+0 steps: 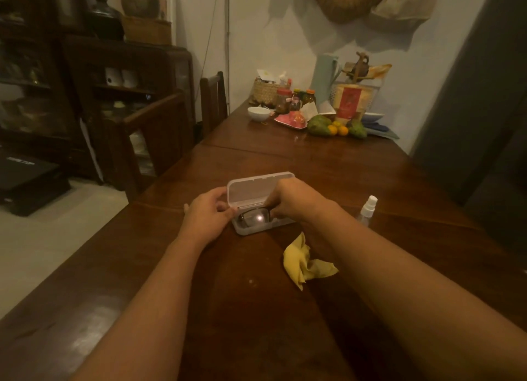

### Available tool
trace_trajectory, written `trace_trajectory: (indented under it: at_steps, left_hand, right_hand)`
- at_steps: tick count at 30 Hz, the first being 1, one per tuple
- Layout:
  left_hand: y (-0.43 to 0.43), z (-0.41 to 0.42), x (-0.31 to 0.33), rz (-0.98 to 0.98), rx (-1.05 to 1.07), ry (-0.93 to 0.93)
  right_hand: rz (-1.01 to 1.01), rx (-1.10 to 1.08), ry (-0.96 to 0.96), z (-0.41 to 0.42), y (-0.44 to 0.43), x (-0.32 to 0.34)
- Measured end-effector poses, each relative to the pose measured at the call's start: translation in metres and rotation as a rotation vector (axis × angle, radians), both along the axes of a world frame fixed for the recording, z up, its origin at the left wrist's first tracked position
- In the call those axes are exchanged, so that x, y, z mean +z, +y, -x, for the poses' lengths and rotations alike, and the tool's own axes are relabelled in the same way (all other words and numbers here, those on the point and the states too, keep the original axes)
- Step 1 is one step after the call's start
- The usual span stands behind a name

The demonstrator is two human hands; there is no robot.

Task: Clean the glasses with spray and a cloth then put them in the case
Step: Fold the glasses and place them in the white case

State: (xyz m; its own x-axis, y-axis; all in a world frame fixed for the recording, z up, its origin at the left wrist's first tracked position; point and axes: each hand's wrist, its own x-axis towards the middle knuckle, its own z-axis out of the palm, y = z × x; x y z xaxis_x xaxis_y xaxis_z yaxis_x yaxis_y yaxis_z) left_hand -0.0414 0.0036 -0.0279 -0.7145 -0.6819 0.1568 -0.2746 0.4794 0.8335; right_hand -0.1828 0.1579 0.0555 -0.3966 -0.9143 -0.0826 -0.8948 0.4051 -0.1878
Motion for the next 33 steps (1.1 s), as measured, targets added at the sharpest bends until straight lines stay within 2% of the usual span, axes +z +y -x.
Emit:
trace_trajectory:
  at_steps: [3, 6, 8, 10, 11, 14, 18, 23, 26, 33]
  left_hand:
    - [-0.001, 0.000, -0.002, -0.001, -0.007, 0.012]
    - [-0.001, 0.002, -0.002, 0.016, 0.006, 0.010]
    - [-0.002, 0.004, -0.003, 0.027, 0.025, 0.005]
    - [-0.003, 0.004, -0.002, 0.046, 0.054, -0.006]
    - [-0.003, 0.003, -0.002, 0.049, 0.063, -0.002]
    - [-0.003, 0.000, -0.001, 0.064, 0.059, 0.025]
    - [-0.004, -0.006, 0.000, 0.078, 0.032, 0.000]
    - [0.005, -0.018, 0.015, -0.045, -0.026, 0.038]
    - [0.013, -0.023, 0.022, -0.038, -0.052, 0.073]
    - [0.028, -0.015, 0.016, 0.154, 0.066, -0.121]
  right_hand:
    - [0.160, -0.106, -0.291, 0.001, 0.005, 0.007]
    - [0.489, -0.172, -0.514, 0.000, 0.006, 0.021]
    - [0.775, -0.257, -0.511, -0.001, 0.005, 0.026]
    - [0.959, -0.351, -0.341, 0.001, 0.004, 0.026]
    - [0.980, -0.389, -0.252, 0.000, 0.003, 0.025]
    - [0.838, -0.481, -0.231, 0.005, 0.000, 0.016]
    - [0.618, -0.511, -0.536, 0.008, 0.003, 0.002]
    - [0.675, -0.535, -0.763, 0.007, 0.022, -0.010]
    - [0.623, -0.560, -0.777, 0.007, 0.029, -0.013]
    - [0.638, -0.544, -0.666, 0.004, 0.034, -0.037]
